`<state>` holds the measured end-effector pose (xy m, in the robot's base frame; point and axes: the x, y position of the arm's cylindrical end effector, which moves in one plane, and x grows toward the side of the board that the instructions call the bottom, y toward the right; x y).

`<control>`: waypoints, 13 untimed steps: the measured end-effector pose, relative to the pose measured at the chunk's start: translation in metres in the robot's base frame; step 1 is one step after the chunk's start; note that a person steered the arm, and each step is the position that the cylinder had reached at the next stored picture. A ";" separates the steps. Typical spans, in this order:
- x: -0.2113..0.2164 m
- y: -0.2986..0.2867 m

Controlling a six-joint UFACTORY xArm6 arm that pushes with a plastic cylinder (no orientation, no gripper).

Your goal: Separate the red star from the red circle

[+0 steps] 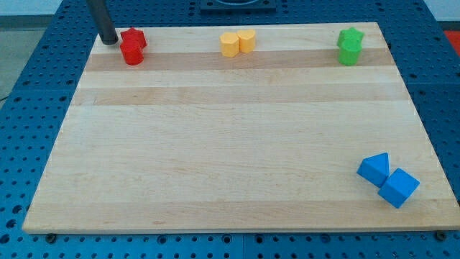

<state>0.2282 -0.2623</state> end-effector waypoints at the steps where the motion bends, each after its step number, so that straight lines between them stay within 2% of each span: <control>1: 0.003 0.030; 3: 0.005 0.046; 5: -0.037 0.046; 6: -0.036 0.052; 7: -0.019 0.058; 8: 0.025 0.084; 10: 0.032 0.087; 12: 0.092 0.146; 13: 0.089 0.147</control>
